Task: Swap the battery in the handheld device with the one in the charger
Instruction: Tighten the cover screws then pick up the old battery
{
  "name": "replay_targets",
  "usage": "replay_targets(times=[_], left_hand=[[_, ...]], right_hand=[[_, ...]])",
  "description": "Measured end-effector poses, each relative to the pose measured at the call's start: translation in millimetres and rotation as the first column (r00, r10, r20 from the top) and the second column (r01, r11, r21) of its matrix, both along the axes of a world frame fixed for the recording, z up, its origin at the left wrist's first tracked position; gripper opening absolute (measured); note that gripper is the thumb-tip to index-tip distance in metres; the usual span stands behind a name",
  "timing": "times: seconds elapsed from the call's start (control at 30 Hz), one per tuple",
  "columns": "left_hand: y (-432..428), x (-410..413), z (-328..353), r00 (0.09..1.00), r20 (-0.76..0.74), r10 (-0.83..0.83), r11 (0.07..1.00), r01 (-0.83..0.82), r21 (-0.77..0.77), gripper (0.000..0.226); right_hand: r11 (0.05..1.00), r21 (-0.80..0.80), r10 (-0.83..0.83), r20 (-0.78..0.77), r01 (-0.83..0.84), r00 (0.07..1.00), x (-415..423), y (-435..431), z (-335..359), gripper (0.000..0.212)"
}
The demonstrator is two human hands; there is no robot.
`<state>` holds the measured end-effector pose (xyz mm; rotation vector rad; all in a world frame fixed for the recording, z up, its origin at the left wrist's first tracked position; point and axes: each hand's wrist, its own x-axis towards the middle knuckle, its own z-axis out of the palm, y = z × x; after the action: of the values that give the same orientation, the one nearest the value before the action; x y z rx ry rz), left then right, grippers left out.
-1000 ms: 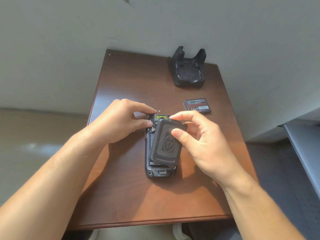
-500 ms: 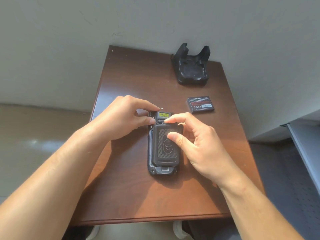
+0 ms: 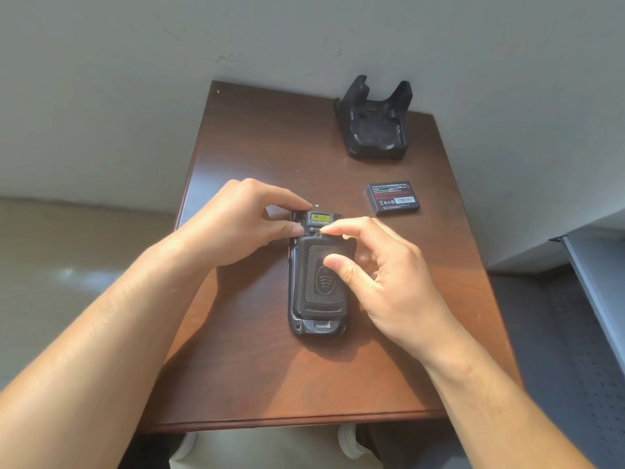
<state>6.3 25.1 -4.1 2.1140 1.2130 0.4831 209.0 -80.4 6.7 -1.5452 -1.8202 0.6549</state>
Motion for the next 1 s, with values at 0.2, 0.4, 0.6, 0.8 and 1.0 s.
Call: replay_targets(times=[0.2,0.4,0.6,0.8,1.0], left_hand=[[-0.3,0.5,1.4,1.0,-0.016,0.0,1.0,0.0,0.011,0.031],[-0.8,0.8,3.1,1.0,-0.018,0.007,1.0,-0.007,0.006,0.031],[-5.4,-0.2,0.2,0.999,0.024,0.024,1.0,-0.024,-0.012,0.034],[-23.4,-1.4,-11.7,0.987,0.154,0.042,0.996,-0.054,0.072,0.021],[-37.1,-11.9,-16.1,0.995,0.101,0.004,0.987,-0.02,0.157,0.015]], right_hand=[[0.999,-0.027,-0.013,0.177,0.018,0.984,1.4,2.9,-10.8,0.036],[0.999,-0.043,0.017,0.232,-0.007,0.972,2.6,1.6,-13.4,0.044],[0.992,-0.111,-0.044,0.168,0.063,0.985,3.5,1.2,-13.1,0.057],[0.979,-0.158,-0.1,0.164,0.126,0.981,6.0,3.2,-14.1,0.051],[0.978,-0.179,-0.074,0.178,0.106,0.981,9.2,6.3,-12.9,0.047]])
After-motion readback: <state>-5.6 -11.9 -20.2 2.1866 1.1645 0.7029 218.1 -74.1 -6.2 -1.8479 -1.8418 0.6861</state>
